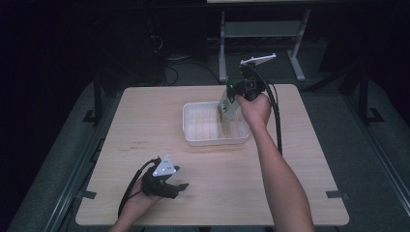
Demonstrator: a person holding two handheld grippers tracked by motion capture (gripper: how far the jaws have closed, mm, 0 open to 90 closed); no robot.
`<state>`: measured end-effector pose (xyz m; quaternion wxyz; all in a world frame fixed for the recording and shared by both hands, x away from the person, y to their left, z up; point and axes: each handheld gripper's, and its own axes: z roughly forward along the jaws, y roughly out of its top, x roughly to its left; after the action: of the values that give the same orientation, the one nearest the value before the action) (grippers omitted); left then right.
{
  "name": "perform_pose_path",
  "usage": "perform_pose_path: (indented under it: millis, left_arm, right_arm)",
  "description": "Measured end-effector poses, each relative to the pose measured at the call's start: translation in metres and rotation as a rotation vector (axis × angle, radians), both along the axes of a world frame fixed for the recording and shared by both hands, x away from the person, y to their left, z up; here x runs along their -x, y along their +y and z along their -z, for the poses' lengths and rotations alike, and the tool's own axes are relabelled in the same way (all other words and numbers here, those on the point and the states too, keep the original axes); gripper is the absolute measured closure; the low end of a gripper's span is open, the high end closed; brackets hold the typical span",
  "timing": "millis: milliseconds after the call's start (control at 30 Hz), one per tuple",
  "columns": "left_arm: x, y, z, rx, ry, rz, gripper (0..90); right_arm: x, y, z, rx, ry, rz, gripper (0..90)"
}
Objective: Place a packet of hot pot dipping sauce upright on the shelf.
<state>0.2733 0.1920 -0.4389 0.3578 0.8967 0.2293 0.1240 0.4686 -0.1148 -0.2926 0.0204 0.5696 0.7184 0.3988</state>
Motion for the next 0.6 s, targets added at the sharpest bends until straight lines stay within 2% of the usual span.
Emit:
perform_pose_path:
  millis: [600]
  left_arm:
    - [-0.001, 0.001, 0.0, 0.003, 0.0, -0.004, 32.2]
  right_arm:
    - [-0.004, 0.002, 0.012, 0.016, 0.017, -0.001, 89.8]
